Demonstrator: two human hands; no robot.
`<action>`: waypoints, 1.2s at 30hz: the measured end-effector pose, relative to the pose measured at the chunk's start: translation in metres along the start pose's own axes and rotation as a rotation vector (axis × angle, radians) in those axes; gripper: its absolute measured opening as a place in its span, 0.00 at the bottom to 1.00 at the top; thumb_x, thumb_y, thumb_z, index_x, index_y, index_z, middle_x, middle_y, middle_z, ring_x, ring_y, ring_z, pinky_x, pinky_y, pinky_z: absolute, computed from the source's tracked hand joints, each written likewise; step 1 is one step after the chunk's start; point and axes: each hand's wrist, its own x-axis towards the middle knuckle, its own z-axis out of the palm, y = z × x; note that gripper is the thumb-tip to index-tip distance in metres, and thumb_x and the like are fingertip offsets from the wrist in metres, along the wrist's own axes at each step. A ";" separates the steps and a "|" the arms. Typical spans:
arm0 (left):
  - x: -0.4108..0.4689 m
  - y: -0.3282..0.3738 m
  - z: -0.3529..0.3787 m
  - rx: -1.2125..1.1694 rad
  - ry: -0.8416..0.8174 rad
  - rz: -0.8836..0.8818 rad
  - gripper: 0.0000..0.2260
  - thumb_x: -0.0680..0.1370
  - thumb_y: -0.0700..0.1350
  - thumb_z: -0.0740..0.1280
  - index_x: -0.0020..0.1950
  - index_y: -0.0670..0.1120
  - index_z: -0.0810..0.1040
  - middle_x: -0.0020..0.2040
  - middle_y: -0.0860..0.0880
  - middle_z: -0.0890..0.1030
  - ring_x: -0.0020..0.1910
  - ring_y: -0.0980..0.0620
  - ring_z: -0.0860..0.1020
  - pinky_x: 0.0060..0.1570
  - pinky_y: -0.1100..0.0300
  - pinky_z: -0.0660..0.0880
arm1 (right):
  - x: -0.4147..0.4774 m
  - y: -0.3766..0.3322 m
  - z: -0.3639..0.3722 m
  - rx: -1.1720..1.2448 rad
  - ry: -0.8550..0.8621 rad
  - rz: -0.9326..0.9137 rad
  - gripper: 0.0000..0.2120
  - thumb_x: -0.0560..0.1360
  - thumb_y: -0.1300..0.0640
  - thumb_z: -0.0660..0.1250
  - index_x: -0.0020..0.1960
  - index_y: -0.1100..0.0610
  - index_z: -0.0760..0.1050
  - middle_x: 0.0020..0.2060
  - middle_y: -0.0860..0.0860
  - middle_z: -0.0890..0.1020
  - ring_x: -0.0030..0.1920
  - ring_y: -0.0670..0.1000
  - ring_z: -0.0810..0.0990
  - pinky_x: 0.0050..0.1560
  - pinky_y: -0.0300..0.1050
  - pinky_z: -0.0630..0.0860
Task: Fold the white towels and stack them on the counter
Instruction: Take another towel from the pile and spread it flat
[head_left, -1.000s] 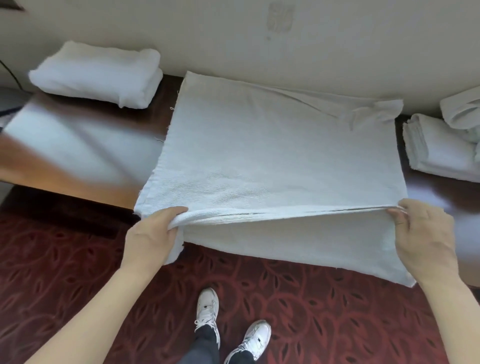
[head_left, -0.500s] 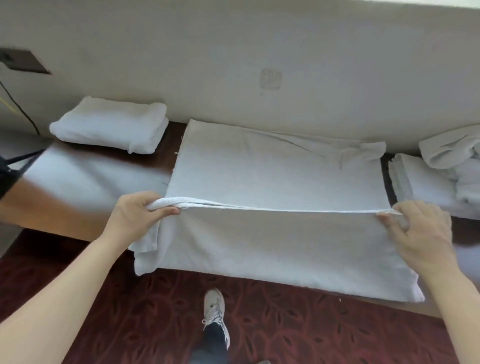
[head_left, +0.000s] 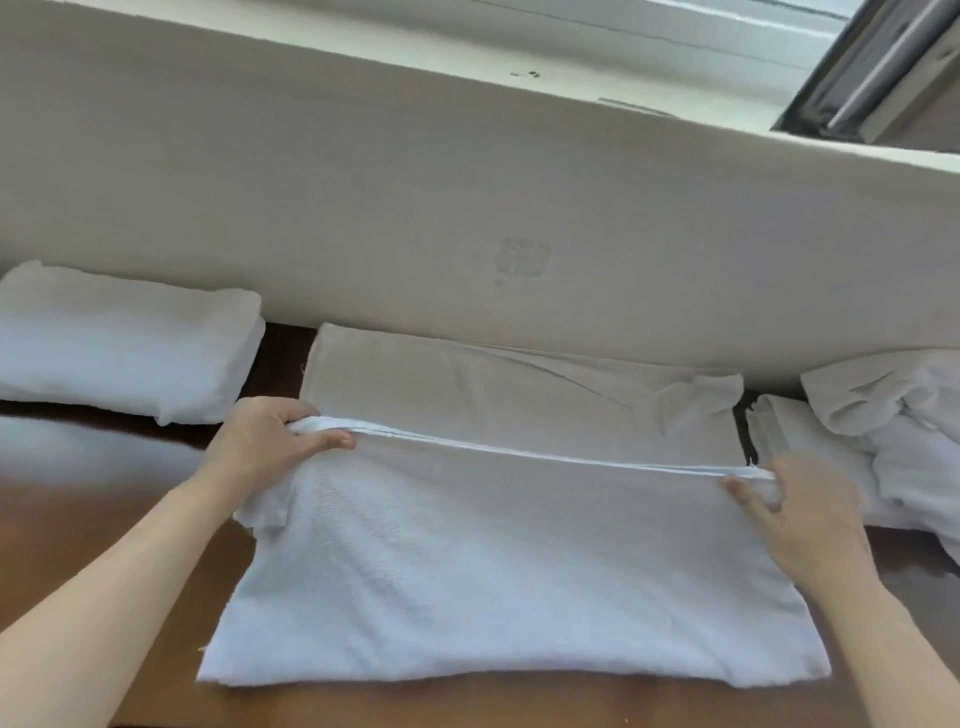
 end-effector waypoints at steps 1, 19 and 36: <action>0.009 -0.001 0.000 0.000 0.003 -0.011 0.16 0.62 0.66 0.76 0.33 0.55 0.82 0.23 0.54 0.71 0.25 0.57 0.67 0.23 0.68 0.59 | 0.007 0.000 0.003 -0.001 -0.020 0.016 0.22 0.76 0.27 0.47 0.39 0.44 0.59 0.32 0.39 0.62 0.35 0.53 0.65 0.40 0.50 0.64; 0.120 0.004 0.022 0.263 0.138 -0.127 0.17 0.66 0.73 0.69 0.34 0.61 0.79 0.28 0.59 0.78 0.32 0.56 0.76 0.31 0.56 0.69 | 0.150 0.014 0.063 -0.040 -0.050 -0.153 0.29 0.77 0.37 0.50 0.48 0.61 0.75 0.44 0.61 0.79 0.48 0.64 0.77 0.48 0.55 0.66; 0.142 -0.008 0.059 0.584 0.231 -0.105 0.24 0.72 0.73 0.60 0.33 0.54 0.72 0.28 0.54 0.75 0.33 0.50 0.74 0.30 0.58 0.64 | 0.164 0.037 0.130 -0.194 0.145 -0.123 0.22 0.80 0.44 0.56 0.40 0.63 0.70 0.37 0.62 0.76 0.40 0.64 0.74 0.41 0.55 0.65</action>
